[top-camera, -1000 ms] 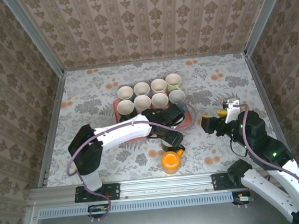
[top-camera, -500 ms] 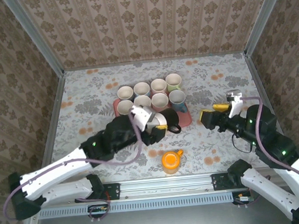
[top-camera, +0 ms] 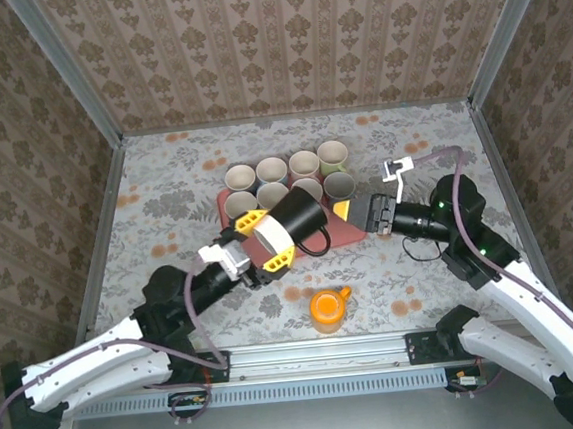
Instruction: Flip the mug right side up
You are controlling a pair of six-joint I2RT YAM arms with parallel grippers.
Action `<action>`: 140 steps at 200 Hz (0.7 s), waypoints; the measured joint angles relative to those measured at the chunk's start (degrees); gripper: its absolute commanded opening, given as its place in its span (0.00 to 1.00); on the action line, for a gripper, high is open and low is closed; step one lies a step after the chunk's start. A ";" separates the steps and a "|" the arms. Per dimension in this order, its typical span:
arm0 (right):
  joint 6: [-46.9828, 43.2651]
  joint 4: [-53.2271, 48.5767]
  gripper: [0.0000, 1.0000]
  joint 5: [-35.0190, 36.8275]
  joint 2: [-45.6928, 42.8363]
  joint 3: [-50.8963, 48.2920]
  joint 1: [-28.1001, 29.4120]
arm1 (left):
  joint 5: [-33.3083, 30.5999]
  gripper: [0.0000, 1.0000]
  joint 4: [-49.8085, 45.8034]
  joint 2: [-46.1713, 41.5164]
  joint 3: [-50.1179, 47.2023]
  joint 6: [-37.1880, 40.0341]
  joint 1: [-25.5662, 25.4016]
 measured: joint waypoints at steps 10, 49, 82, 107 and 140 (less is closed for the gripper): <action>0.92 2.51 0.76 -1.92 0.63 0.02 1.31 | 0.55 0.35 1.36 -0.79 0.00 0.24 0.50; -0.37 5.86 0.76 -6.78 5.84 2.84 10.82 | 2.34 0.33 2.34 -1.68 -0.04 0.90 1.18; -4.42 4.70 0.71 -7.30 8.57 5.99 16.22 | 3.65 0.30 2.27 -1.81 -0.13 1.07 1.18; -6.45 3.32 0.59 -6.03 8.70 6.97 16.26 | 4.70 0.28 1.49 -2.51 -0.22 1.09 1.18; -7.43 2.19 0.34 -4.94 10.10 7.85 16.26 | 5.66 0.26 0.42 -4.50 -0.94 2.36 1.22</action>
